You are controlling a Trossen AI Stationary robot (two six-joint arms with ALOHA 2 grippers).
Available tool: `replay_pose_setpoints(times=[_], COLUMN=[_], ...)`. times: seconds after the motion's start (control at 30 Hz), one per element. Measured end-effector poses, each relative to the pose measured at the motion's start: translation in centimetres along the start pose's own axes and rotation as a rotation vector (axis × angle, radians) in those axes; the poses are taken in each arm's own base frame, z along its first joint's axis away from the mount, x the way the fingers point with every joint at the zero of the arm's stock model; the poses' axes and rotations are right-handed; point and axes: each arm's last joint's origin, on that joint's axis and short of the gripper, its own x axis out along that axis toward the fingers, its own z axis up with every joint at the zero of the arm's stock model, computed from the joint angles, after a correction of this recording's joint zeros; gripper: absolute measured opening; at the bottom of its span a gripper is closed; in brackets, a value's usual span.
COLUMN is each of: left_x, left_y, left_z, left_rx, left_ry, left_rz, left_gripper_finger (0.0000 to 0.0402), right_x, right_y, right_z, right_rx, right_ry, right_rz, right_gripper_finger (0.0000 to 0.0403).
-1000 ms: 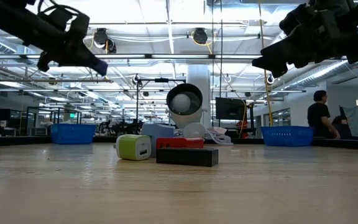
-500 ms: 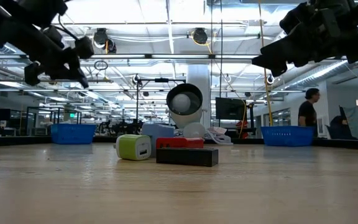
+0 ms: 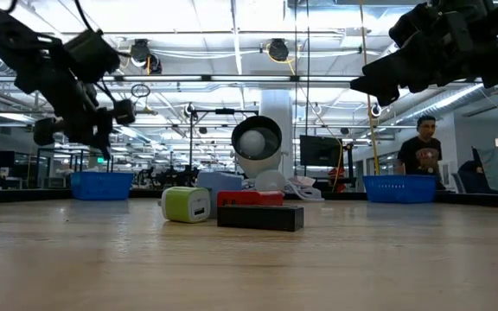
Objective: Pick & Place Office items
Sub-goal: Put the dark blue digital timer into the left blue bin
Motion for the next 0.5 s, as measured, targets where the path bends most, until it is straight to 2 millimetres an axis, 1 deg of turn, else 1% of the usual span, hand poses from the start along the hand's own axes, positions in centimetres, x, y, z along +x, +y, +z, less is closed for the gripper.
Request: replay_pose_setpoints(times=[0.27, 0.5], left_x=[1.8, 2.2], left_y=[0.7, 1.1], left_z=[-0.5, -0.4], left_rx=[0.012, 0.009], left_ry=[0.01, 0.005], left_rz=[0.114, 0.147], left_gripper_finger=[0.0062, 0.0062], right_x=[0.0, 0.0], right_y=[0.0, 0.0], right_z=[0.0, 0.0], right_rx=[0.0, 0.0], right_ry=[0.0, 0.0], right_rz=[0.0, -0.001], right_gripper_finger=[0.0212, 0.0212])
